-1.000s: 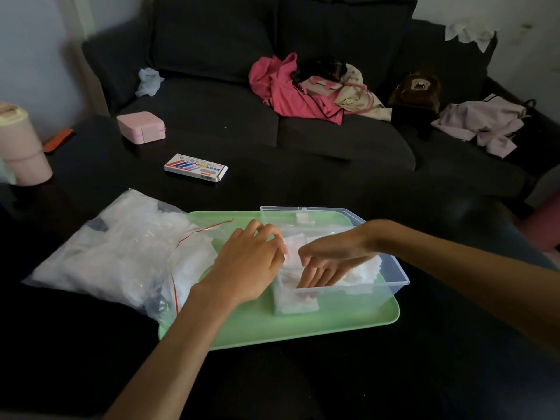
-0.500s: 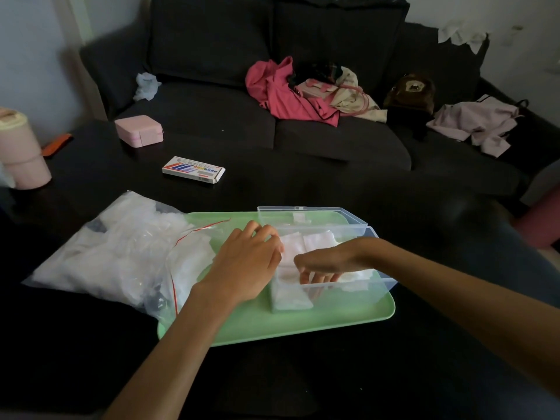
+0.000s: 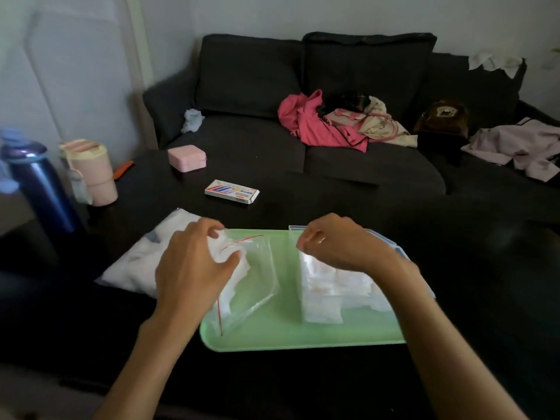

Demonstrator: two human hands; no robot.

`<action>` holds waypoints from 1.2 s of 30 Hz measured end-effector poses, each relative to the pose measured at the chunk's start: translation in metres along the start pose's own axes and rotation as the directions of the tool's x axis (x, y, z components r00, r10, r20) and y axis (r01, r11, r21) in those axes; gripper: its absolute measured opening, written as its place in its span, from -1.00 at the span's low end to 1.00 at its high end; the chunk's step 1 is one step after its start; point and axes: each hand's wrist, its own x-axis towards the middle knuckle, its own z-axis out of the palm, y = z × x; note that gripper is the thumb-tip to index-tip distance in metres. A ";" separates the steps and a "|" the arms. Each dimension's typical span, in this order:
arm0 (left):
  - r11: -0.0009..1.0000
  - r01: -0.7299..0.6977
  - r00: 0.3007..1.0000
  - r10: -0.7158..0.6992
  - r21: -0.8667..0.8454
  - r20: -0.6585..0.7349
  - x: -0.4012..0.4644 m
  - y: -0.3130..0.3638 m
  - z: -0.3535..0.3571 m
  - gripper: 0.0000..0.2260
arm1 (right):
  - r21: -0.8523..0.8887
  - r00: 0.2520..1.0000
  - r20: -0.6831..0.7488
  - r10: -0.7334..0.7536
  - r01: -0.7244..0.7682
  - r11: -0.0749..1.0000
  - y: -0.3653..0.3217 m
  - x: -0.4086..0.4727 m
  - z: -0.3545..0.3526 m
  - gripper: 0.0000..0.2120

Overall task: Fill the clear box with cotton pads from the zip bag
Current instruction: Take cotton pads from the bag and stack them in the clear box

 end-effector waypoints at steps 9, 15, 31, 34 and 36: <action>0.970 0.209 0.929 -0.237 0.124 0.286 -0.008 -0.065 -0.021 -0.79 | -0.055 0.924 -0.251 -0.289 0.284 0.957 -0.034 0.007 0.097 -0.83; 0.978 0.206 0.900 -0.201 0.029 0.388 -0.010 -0.074 -0.020 -0.78 | -0.135 0.934 -0.213 -0.287 0.263 0.955 -0.038 0.020 0.133 -0.55; 0.997 -0.029 1.000 0.029 -0.067 0.005 -0.008 -0.035 -0.017 -0.82 | 0.498 0.944 -0.327 -0.047 0.214 0.840 -0.019 0.007 0.097 -0.76; 0.955 0.003 0.998 0.016 -0.297 0.063 -0.008 -0.005 -0.012 -0.61 | 0.533 0.838 -0.544 0.047 0.302 0.790 -0.012 -0.003 0.088 -0.82; 0.863 0.155 0.966 -0.031 -0.481 0.257 -0.009 0.012 -0.006 -0.57 | 0.286 0.663 -0.746 -0.060 0.400 0.871 -0.009 -0.009 0.082 -0.85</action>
